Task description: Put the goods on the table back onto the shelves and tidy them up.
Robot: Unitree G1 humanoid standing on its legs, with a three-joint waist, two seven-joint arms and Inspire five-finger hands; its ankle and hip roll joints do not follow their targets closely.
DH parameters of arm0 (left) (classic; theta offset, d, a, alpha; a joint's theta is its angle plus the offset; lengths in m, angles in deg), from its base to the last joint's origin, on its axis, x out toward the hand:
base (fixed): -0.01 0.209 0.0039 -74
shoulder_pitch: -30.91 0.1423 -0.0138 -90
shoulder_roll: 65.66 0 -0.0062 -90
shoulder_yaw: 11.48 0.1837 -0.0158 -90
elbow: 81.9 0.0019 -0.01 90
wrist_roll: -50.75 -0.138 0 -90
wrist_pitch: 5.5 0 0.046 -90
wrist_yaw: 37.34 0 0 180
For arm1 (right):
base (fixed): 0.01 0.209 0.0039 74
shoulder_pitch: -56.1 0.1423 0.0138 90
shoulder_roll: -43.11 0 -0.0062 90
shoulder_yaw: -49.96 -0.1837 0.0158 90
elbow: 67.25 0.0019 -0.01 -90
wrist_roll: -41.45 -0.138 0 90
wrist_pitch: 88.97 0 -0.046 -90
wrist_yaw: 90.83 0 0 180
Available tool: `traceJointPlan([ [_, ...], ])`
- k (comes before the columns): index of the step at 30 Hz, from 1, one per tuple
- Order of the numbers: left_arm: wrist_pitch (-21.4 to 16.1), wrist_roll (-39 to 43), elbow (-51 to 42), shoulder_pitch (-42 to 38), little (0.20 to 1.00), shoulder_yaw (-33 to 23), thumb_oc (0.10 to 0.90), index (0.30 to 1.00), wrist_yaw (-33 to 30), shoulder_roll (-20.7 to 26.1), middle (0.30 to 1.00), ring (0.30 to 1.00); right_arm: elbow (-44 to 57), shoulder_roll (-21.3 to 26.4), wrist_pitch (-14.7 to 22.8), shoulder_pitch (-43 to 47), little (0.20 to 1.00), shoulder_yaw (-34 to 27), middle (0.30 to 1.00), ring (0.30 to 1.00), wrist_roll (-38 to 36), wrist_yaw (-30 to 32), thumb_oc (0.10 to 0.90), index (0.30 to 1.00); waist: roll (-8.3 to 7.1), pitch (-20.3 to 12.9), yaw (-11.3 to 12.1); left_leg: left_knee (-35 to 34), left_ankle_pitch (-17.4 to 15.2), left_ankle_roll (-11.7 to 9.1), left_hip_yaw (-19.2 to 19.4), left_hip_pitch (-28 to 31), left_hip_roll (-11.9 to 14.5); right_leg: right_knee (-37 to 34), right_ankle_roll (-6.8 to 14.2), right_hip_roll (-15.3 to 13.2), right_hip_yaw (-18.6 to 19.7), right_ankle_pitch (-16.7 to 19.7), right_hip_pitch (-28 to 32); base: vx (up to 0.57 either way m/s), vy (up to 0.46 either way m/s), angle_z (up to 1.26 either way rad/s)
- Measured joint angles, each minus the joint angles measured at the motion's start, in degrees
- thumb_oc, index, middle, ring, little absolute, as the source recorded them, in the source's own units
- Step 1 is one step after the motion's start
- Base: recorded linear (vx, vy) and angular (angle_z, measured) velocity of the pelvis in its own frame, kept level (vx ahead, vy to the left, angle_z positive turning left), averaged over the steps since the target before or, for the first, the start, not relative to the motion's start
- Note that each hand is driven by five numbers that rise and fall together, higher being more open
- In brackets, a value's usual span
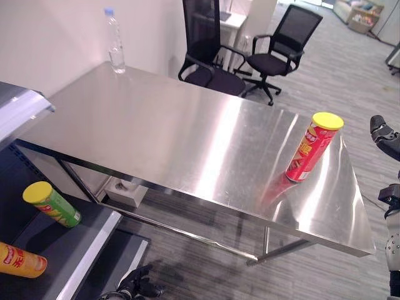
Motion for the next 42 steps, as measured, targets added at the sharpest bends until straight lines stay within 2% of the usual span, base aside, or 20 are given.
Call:
traceJointPlan([
  [8,0.09,-0.05,1.43,0.43,0.900,0.15,0.800,0.900,0.00,0.74,0.900,0.900,0.15,0.00,-0.01,0.01,0.900,0.69,0.900,0.900,-0.31,-0.67,0.800,0.900,0.98,-0.48,0.23,-0.09,0.20,-0.11,-0.14,-0.06,-0.07,0.02,-0.02,-0.02,-0.23,0.03,0.00,0.00,0.002,0.00],
  [20,0.07,-0.12,1.42,0.13,0.900,0.44,0.800,0.900,0.04,0.78,0.900,0.900,-0.69,0.01,-1.41,-0.02,0.900,3.52,0.900,0.900,-0.46,-4.03,0.800,0.900,1.32,-0.28,0.42,-1.40,0.72,0.02,-1.41,-0.04,-0.81,0.01,0.26,-0.56,-1.91,-0.20,0.56,0.01,0.018,0.07],
  [32,0.05,-0.14,1.25,-0.15,0.900,0.40,0.800,0.900,0.12,0.82,0.900,0.900,-1.68,0.56,-2.52,-0.03,0.900,3.84,0.900,0.900,-0.43,-4.84,0.800,0.900,1.92,2.32,0.37,-1.59,0.82,0.10,-1.78,-0.14,-1.46,0.02,0.37,-1.16,-2.92,-0.27,0.90,0.01,0.003,0.03],
  [42,0.04,-1.17,1.07,-0.15,0.900,0.40,0.800,0.900,0.29,0.81,0.900,0.900,-2.78,1.39,-4.56,-1.17,0.900,5.22,0.900,0.900,-0.18,-6.30,0.800,0.900,1.92,2.33,0.33,-1.61,0.82,0.11,-1.84,-0.10,-1.47,0.02,0.37,-1.16,-2.95,-0.27,0.92,0.00,0.000,0.00],
])
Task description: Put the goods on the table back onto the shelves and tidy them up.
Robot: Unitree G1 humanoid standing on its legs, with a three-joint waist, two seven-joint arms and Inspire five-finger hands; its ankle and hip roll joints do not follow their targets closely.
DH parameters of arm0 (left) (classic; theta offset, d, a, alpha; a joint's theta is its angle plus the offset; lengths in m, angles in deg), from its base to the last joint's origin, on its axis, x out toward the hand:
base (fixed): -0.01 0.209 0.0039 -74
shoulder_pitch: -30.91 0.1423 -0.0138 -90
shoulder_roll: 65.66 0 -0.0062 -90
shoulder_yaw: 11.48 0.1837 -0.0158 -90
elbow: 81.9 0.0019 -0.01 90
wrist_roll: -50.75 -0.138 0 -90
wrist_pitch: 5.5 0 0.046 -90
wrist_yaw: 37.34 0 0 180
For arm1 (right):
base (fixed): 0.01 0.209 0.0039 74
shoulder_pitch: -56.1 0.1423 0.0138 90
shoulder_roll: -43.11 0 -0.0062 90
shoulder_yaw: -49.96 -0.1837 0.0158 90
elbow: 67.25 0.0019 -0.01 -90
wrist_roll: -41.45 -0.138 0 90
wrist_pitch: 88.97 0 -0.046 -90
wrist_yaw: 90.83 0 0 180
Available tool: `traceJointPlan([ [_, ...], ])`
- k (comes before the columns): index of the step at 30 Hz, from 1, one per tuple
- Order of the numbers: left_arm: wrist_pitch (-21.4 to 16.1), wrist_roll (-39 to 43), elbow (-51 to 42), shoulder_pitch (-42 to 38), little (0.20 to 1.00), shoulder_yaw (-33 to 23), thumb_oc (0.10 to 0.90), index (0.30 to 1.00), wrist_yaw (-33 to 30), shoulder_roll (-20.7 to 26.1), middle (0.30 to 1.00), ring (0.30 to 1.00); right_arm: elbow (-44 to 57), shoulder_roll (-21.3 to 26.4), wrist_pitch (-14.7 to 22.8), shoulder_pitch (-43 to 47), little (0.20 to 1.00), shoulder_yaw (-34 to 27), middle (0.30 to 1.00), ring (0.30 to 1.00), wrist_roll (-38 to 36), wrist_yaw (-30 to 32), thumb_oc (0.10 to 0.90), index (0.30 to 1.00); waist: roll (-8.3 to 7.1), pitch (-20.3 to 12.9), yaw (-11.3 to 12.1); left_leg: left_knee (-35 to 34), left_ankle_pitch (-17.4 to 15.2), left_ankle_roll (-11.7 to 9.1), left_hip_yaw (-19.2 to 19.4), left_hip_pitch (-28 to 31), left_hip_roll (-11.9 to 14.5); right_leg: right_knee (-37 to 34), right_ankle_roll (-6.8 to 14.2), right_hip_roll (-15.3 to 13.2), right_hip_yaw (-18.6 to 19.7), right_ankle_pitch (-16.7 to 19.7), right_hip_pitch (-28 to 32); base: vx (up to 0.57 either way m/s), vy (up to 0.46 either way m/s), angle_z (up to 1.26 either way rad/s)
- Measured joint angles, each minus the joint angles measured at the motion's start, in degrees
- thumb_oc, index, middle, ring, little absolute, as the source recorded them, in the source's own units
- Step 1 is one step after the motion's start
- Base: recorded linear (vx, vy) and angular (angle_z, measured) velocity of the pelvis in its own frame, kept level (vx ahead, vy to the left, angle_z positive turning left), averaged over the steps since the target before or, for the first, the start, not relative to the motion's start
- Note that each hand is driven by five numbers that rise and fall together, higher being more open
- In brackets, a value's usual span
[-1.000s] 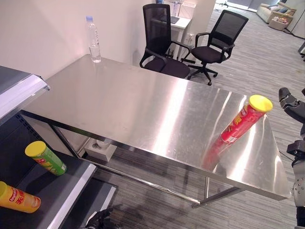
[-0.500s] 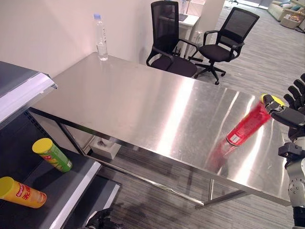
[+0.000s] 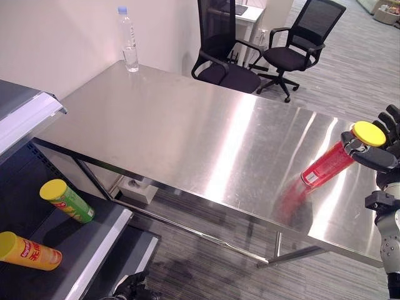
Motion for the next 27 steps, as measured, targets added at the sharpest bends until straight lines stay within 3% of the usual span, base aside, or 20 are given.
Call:
traceJointPlan([
  [20,0.00,-0.01,-0.14,0.31,0.900,-0.07,0.800,0.900,0.07,0.01,0.900,0.900,-0.30,0.05,-0.13,-0.38,0.900,1.50,0.900,0.900,0.57,-0.53,0.800,0.900,-0.03,0.01,0.06,0.00,0.00,0.00,0.01,0.40,0.00,0.00,0.00,0.00,0.03,0.00,0.37,0.00,0.000,0.00],
  [27,0.01,-0.02,-0.36,0.36,0.900,-0.06,0.800,0.900,0.06,0.02,0.900,0.900,-4.78,0.74,-0.44,-0.38,0.900,1.51,0.900,0.900,1.77,-0.47,0.800,0.900,-0.23,0.12,0.11,0.00,0.00,0.00,0.01,0.59,0.00,0.00,0.00,0.00,0.05,0.00,0.57,0.00,0.000,0.00],
])
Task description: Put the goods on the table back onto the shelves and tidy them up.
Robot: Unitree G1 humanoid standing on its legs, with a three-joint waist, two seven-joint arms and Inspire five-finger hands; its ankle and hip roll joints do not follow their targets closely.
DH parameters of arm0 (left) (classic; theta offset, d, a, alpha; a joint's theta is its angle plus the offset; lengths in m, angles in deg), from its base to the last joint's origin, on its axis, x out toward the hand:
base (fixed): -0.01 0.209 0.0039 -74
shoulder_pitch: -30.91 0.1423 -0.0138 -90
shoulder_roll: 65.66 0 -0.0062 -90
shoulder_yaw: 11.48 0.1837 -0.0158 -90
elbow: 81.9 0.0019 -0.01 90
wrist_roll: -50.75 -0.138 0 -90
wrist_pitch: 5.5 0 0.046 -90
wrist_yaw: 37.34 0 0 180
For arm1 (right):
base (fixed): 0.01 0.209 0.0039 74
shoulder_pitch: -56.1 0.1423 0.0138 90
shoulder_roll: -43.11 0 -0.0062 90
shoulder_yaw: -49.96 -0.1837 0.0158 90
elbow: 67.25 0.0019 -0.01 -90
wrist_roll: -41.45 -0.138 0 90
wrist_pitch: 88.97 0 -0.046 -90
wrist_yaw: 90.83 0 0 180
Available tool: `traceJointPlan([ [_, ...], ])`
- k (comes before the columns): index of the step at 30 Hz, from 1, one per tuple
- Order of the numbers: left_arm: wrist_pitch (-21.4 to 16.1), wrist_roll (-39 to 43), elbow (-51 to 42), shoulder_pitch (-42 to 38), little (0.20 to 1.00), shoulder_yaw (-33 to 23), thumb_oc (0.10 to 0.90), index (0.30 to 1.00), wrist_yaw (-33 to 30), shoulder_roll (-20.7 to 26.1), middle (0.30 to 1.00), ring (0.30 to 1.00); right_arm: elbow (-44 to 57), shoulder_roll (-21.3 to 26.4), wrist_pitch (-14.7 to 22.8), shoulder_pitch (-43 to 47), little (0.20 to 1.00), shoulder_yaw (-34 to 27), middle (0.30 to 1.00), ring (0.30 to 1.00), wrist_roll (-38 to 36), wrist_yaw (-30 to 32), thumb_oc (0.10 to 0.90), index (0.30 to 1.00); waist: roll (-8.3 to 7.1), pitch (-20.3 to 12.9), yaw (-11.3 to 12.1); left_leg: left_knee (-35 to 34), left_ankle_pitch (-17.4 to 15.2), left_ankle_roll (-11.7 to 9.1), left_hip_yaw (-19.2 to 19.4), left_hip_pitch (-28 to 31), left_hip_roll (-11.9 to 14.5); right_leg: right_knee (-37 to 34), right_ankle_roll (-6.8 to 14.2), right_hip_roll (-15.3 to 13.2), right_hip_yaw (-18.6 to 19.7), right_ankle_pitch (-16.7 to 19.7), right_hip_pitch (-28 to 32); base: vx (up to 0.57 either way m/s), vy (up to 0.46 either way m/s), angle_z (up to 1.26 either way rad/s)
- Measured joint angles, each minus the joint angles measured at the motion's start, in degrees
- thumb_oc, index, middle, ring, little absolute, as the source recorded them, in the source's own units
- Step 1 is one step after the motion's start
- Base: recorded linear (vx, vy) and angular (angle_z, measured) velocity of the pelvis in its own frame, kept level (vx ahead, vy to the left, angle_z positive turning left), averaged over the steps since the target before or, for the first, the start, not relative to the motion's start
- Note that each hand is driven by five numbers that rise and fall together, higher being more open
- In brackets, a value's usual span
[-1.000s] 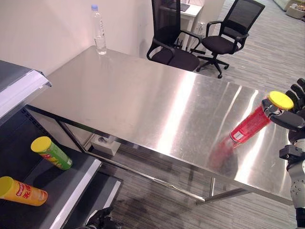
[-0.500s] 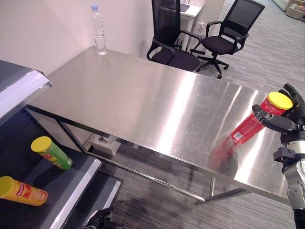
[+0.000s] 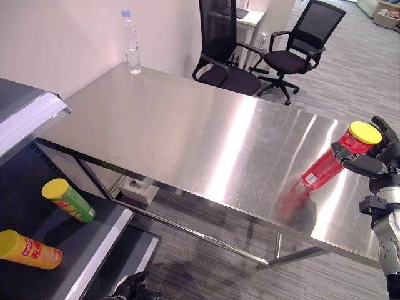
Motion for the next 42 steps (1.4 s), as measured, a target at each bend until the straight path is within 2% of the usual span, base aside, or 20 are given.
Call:
traceJointPlan([
  [34,0.08,0.19,-0.77,1.33,0.900,0.04,0.800,0.900,-0.02,0.00,0.900,0.900,-0.08,0.01,-0.86,3.18,0.900,2.98,0.900,0.900,-1.52,2.03,0.800,0.900,0.41,-0.23,0.60,0.01,0.02,0.03,-0.14,0.36,0.00,0.00,0.00,0.02,0.02,0.00,0.36,0.00,0.000,0.00],
  [35,0.08,0.19,-0.77,1.27,0.900,0.05,0.800,0.900,-0.02,0.00,0.900,0.900,-0.09,0.01,-0.85,3.18,0.594,2.98,0.594,0.594,-1.53,2.21,0.596,0.594,0.41,-0.23,1.01,0.01,0.02,0.03,-0.14,0.36,0.00,0.00,0.00,0.02,0.01,0.00,0.36,0.00,0.000,0.00],
  [37,0.08,0.18,-0.79,1.21,0.900,0.06,0.800,0.900,-0.02,0.00,0.900,0.900,-0.17,0.04,-0.86,3.19,0.300,3.01,0.300,0.300,-1.53,2.37,0.400,0.300,0.41,-0.23,1.39,0.01,0.02,0.03,-0.14,0.36,0.00,0.00,0.00,0.02,0.00,0.00,0.36,0.00,0.000,0.00],
  [42,0.08,0.18,-1.06,1.50,0.900,0.05,0.800,0.900,-0.02,0.02,0.900,0.900,-2.20,2.25,-1.33,4.11,0.300,5.27,0.300,0.300,-1.52,1.74,0.400,0.300,0.39,-0.23,1.66,0.01,0.05,0.06,-0.29,0.31,0.01,0.00,0.00,0.06,-0.08,0.00,0.42,0.00,0.000,0.00],
])
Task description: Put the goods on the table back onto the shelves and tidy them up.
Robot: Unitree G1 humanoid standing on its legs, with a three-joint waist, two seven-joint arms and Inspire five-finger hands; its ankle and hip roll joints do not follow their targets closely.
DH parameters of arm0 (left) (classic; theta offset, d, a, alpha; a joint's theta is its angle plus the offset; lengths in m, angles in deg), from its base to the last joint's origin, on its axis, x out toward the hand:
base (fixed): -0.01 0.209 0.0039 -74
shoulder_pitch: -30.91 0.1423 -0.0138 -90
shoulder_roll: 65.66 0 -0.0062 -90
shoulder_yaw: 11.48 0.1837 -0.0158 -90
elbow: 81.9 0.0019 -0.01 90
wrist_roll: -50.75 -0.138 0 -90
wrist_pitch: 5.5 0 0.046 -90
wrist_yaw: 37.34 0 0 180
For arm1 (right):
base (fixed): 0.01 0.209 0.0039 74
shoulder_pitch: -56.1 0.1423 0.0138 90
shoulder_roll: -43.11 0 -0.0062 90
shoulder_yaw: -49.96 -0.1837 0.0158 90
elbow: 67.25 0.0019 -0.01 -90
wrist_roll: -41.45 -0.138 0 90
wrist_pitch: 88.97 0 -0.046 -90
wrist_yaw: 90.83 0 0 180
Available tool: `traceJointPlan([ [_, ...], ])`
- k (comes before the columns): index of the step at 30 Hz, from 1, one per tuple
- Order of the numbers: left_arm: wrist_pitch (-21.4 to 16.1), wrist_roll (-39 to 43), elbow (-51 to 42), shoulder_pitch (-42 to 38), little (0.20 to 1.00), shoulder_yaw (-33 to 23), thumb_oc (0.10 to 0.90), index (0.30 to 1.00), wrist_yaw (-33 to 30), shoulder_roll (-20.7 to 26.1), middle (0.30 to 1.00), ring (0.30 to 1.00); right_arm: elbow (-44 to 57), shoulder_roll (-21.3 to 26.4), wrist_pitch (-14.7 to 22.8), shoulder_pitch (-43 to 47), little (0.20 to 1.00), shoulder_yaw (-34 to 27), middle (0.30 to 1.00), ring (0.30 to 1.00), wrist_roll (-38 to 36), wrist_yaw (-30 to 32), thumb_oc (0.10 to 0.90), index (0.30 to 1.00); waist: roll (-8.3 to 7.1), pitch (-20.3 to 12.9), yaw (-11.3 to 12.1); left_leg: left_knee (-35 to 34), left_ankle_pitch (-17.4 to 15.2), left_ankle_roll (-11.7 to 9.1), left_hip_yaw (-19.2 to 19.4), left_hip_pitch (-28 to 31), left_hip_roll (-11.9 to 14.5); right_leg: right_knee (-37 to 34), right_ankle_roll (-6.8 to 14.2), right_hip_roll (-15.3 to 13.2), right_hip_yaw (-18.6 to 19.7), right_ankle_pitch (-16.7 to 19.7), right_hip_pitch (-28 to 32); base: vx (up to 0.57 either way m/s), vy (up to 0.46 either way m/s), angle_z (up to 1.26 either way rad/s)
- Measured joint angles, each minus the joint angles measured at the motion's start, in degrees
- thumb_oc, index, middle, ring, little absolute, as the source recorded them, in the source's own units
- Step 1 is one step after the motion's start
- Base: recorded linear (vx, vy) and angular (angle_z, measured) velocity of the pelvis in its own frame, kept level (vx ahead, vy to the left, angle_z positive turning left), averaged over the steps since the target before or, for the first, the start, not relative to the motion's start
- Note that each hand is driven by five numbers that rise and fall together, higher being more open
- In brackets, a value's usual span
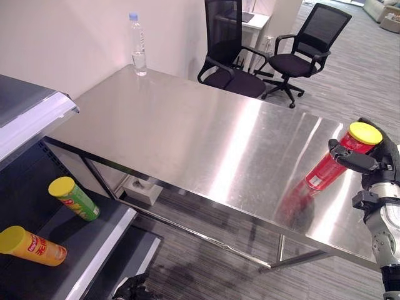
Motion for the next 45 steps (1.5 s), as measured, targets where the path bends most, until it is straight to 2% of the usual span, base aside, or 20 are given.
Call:
traceJointPlan([
  [19,0.01,0.02,-0.20,-0.08,0.900,-0.02,0.800,0.900,-0.02,0.19,0.900,0.900,0.28,-0.03,-0.18,0.22,0.300,0.75,0.300,0.300,0.01,0.37,0.400,0.300,-0.05,0.03,-0.07,0.00,0.01,0.01,-0.22,0.01,-0.01,0.00,0.00,0.00,-0.16,0.00,0.15,0.00,0.000,0.00],
  [22,0.02,0.02,-0.21,-0.01,0.900,-0.02,0.800,0.900,-0.05,0.28,0.900,0.900,3.19,-0.04,-0.17,0.39,0.300,0.06,0.300,0.300,0.03,2.49,0.400,0.300,0.17,0.04,-0.10,-0.01,0.04,0.05,-0.83,0.00,-0.09,0.00,0.00,-0.05,-0.58,0.00,0.50,-0.02,0.002,0.07],
  [25,0.00,-0.02,-0.19,0.00,0.900,-0.03,0.800,0.900,-0.35,0.26,0.900,0.900,11.50,-0.02,0.31,1.26,0.300,-1.47,0.300,0.300,0.89,4.38,0.400,0.300,0.68,-0.01,-0.15,-0.02,0.15,0.14,-1.54,-0.20,-0.21,0.00,0.00,-0.10,-1.53,-0.01,0.92,-0.01,0.012,0.11],
  [27,-0.04,-0.04,-0.14,0.06,0.900,-0.03,0.800,0.900,-0.43,0.31,0.900,0.900,15.74,0.02,1.88,4.79,0.300,-1.50,0.300,0.300,2.22,4.74,0.400,0.300,0.83,-0.04,-0.07,-0.03,0.24,0.21,-1.88,-0.29,-0.37,0.00,0.00,-0.22,-1.59,-0.01,0.98,-0.04,0.040,0.12],
  [28,-0.08,-0.05,-0.15,0.04,0.900,-0.06,0.800,0.900,-0.46,0.35,0.900,0.900,23.83,1.55,4.86,10.90,0.300,-1.59,0.300,0.300,3.99,5.66,0.400,0.300,0.95,-0.09,0.63,-0.03,0.35,0.36,-2.29,-0.44,-0.69,0.00,0.00,-0.48,-2.08,0.00,1.28,-0.09,0.051,0.17],
  [32,-0.21,-0.03,-0.15,-0.38,0.900,-0.05,0.800,0.900,-0.69,0.37,0.900,0.900,29.71,2.60,10.34,19.58,0.300,-0.25,0.300,0.300,4.73,5.59,0.400,0.300,0.92,-0.20,1.55,-0.02,0.49,0.62,-3.04,-0.81,-1.48,0.22,0.02,-1.12,-2.47,0.00,1.45,-0.15,-0.013,0.20],
  [33,-0.28,0.02,-0.08,-1.30,0.900,-0.04,0.800,0.900,-1.38,0.34,0.900,0.900,32.14,3.12,12.46,19.97,0.300,-0.50,0.300,0.300,4.72,4.99,0.400,0.300,1.12,-0.14,1.51,0.53,0.88,1.17,-5.70,-2.80,-1.59,2.78,0.46,-1.27,-0.41,-1.19,0.72,-0.18,-0.118,0.86],
  [34,-0.33,0.04,-0.09,-2.76,0.900,-0.01,0.800,0.900,-1.61,0.51,0.900,0.900,33.97,5.05,12.99,19.90,0.300,-0.88,0.300,0.300,4.73,4.47,0.400,0.300,1.18,-0.05,0.49,1.29,1.24,1.66,-8.16,-4.79,-1.57,5.54,0.40,-1.59,4.67,-2.91,-0.79,-0.18,-0.235,1.06],
  [35,-0.37,0.10,-0.04,-3.88,0.900,-0.02,0.800,0.900,-1.66,0.88,0.900,0.900,35.04,7.02,13.01,20.02,0.300,-0.65,0.300,0.300,4.84,3.62,0.400,0.300,0.66,-0.08,1.43,1.80,1.77,1.54,-9.43,-6.26,-1.63,6.35,1.38,-1.69,9.99,-4.36,-1.44,-0.20,-0.393,0.88],
  [36,-0.73,1.04,-0.05,-4.50,0.900,-0.86,0.800,0.900,-1.78,1.11,0.900,0.900,34.92,6.79,13.00,20.60,0.300,0.44,0.300,0.300,5.24,2.72,0.400,0.300,0.01,0.00,2.83,2.70,2.16,1.00,-10.89,-7.08,-1.21,6.10,1.78,-1.30,11.78,-6.28,-0.88,-0.24,-0.561,0.53],
  [37,-1.50,1.29,0.39,-4.26,0.900,-2.64,0.800,0.900,-1.94,1.00,0.900,0.900,34.12,6.39,12.99,20.71,0.300,1.96,0.300,0.300,5.21,2.04,0.400,0.300,0.10,0.20,4.65,3.11,2.74,0.09,-11.65,-7.21,0.16,4.21,0.87,0.64,10.31,-7.70,1.02,-0.16,-0.428,0.47],
  [39,-1.88,1.75,0.19,-3.76,0.900,-3.15,0.800,0.900,-2.55,0.92,0.900,0.900,33.08,6.42,12.72,18.98,0.300,1.97,0.300,0.300,5.08,1.91,0.400,0.300,0.83,0.75,4.70,4.71,3.11,-0.61,-12.89,-7.57,2.41,-0.07,-0.55,4.20,8.61,-7.16,5.10,-0.13,-0.354,0.68],
  [40,-1.77,2.33,0.26,-2.62,0.900,-3.15,0.800,0.900,-2.71,0.66,0.900,0.900,32.28,6.52,12.92,18.03,0.300,1.44,0.300,0.300,4.92,1.58,0.400,0.300,2.15,1.19,5.03,5.47,3.55,-0.95,-14.60,-7.91,4.33,-0.24,-1.89,7.09,7.68,-8.36,6.64,-0.14,-0.358,0.77],
  [42,-1.63,3.01,0.31,-0.61,0.900,-3.23,0.800,0.900,-2.74,0.13,0.900,0.900,31.79,6.42,12.88,16.93,0.300,0.28,0.300,0.300,4.41,1.41,0.400,0.300,3.40,1.56,5.55,5.75,3.91,-0.90,-15.65,-8.06,5.87,-0.31,-2.71,9.40,6.68,-8.79,7.93,-0.11,-0.169,0.55],
  [43,-1.54,3.79,0.05,1.11,0.900,-3.82,0.800,0.900,-2.66,-0.74,0.900,0.900,31.61,6.40,12.81,15.98,0.300,-0.42,0.300,0.300,3.92,1.39,0.400,0.300,4.92,1.42,6.29,5.97,4.32,-0.68,-16.55,-8.18,7.10,-0.22,-3.95,11.39,6.07,-9.30,8.81,-0.13,-0.109,0.49],
  [45,-1.08,3.75,0.13,2.04,0.900,-3.81,0.800,0.900,-2.66,-1.02,0.900,0.900,31.82,6.37,12.82,15.66,0.300,-0.73,0.300,0.300,3.70,1.28,0.400,0.300,6.13,1.46,6.31,6.34,4.66,-0.92,-17.08,-8.74,8.00,-0.34,-4.98,12.16,5.06,-9.69,9.61,-0.25,-0.167,0.59],
])
